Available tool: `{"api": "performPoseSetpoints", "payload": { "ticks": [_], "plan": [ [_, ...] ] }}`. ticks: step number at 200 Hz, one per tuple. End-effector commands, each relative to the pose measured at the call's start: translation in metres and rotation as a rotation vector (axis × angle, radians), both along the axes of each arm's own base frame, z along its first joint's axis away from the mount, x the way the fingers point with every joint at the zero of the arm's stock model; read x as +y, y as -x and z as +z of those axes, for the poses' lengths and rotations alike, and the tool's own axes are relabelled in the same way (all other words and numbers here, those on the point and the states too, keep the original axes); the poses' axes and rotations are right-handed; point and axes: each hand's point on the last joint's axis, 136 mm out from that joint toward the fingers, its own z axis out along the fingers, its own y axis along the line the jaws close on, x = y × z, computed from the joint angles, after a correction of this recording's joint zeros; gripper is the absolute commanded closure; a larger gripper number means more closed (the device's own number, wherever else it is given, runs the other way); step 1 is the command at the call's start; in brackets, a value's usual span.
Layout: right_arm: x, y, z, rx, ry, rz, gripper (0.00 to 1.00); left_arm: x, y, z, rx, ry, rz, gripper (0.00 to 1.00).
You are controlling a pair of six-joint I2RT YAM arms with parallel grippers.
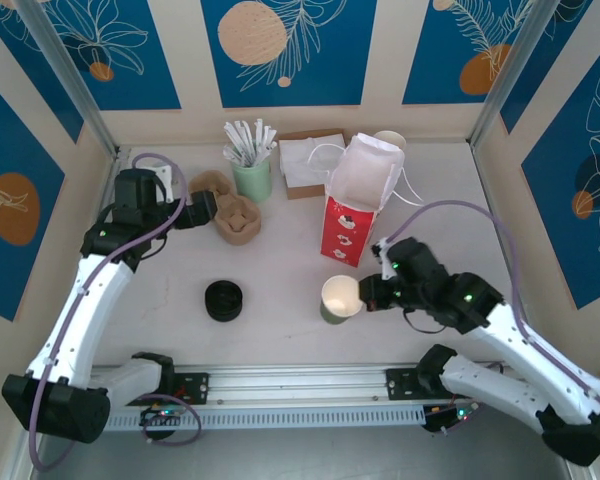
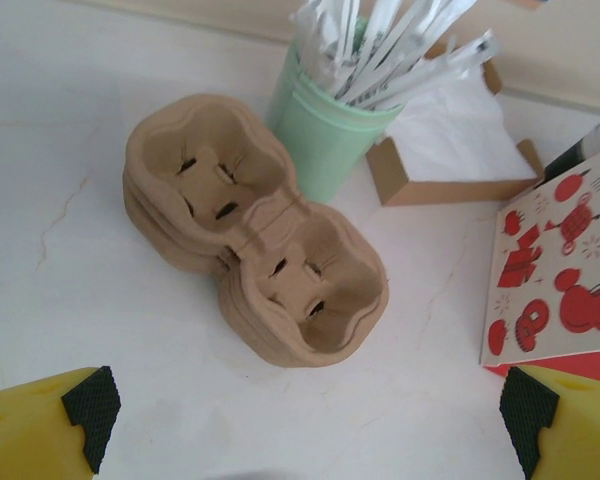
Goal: Pack the takeout coffee
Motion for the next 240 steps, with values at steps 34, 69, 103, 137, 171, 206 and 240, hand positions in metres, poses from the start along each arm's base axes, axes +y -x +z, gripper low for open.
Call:
{"api": "performPoseSetpoints", "payload": {
  "ticks": [34,69,103,137,171,206,240],
  "plan": [
    [0.052,-0.040,-0.027,-0.082,-0.042,-0.095,1.00,-0.006,-0.003,-0.043,0.098,0.058,0.042,0.01],
    [0.061,-0.052,-0.046,-0.076,-0.019,-0.120,1.00,-0.006,-0.007,-0.059,0.144,0.062,0.065,0.01],
    [0.060,-0.061,-0.051,-0.054,0.017,-0.142,1.00,-0.002,-0.011,-0.079,0.220,0.037,0.098,0.02],
    [0.058,-0.065,-0.060,-0.004,0.042,-0.163,1.00,0.004,-0.018,-0.094,0.258,0.020,0.147,0.03],
    [0.064,-0.067,-0.064,0.030,0.045,-0.162,1.00,0.008,-0.026,-0.102,0.290,-0.004,0.189,0.09],
    [0.066,-0.068,-0.065,0.040,0.050,-0.165,1.00,0.007,-0.032,-0.105,0.301,-0.008,0.205,0.12],
    [0.062,-0.067,-0.069,0.056,0.061,-0.192,0.86,0.002,-0.035,-0.104,0.303,-0.010,0.195,0.12]
  ]
}}
